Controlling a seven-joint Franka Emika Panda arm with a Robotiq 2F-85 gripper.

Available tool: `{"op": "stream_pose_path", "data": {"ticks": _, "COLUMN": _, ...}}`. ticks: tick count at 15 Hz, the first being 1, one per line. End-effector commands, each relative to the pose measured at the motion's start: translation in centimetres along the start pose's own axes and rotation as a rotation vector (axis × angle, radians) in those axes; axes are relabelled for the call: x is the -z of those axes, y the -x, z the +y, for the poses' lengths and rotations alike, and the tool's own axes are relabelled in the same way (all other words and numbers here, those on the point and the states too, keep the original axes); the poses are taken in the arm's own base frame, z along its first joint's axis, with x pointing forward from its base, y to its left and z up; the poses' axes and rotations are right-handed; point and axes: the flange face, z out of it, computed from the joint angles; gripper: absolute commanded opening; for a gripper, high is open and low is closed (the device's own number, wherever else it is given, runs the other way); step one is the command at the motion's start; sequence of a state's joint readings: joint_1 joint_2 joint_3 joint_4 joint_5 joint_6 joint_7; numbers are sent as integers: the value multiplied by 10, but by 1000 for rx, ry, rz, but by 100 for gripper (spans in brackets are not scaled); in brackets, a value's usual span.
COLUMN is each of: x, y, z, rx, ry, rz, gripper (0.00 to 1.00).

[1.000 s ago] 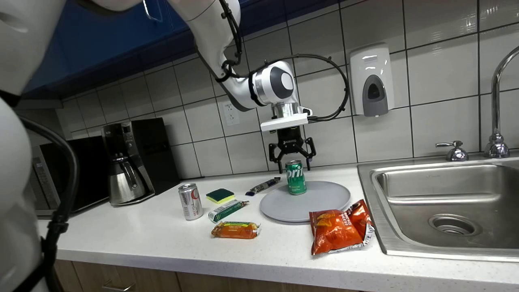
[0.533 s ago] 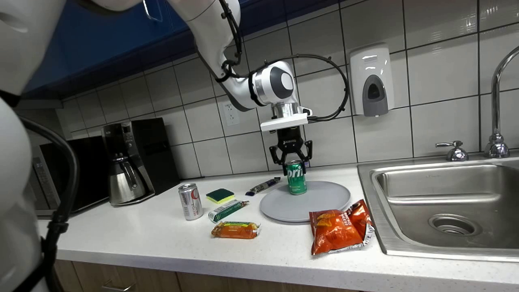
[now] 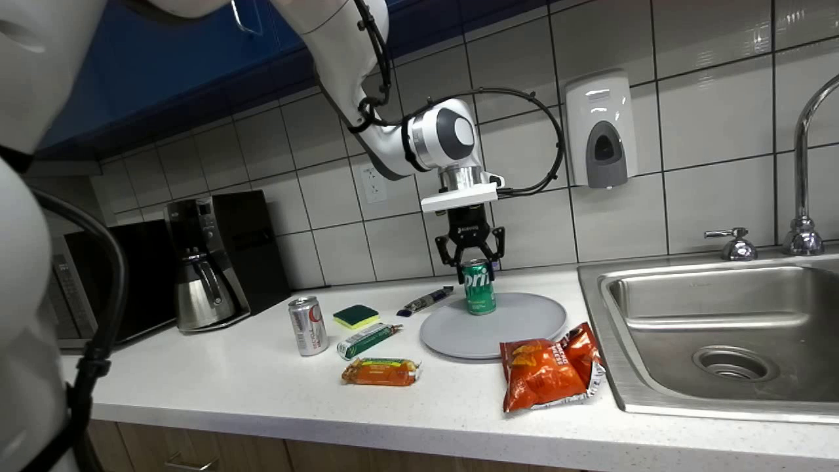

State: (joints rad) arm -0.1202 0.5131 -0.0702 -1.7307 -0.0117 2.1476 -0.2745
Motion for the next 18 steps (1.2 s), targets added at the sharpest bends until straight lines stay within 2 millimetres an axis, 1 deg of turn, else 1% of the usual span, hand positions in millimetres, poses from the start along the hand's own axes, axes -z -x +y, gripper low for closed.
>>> {"op": "stream_pose_path", "data": {"ticks": 1, "x": 11, "y": -6, "z": 4, "rx": -19, "ry": -10, "rz": 10, "gripper": 38}}
{"op": "stream_pose_path", "data": {"ticks": 7, "x": 22, "y": -17, "z": 11, "rx": -24, "ry": -3, "rz": 38, "gripper": 38}}
{"op": "stream_pose_path", "data": {"ticks": 13, "x": 27, "y": -36, "z": 19, "rx": -24, "ry": 14, "rz": 64, "gripper": 38}}
{"op": "stream_pose_path", "data": {"ticks": 18, "x": 37, "y": -51, "z": 20, "rx": -14, "ry": 22, "rz": 83, "gripper": 38}}
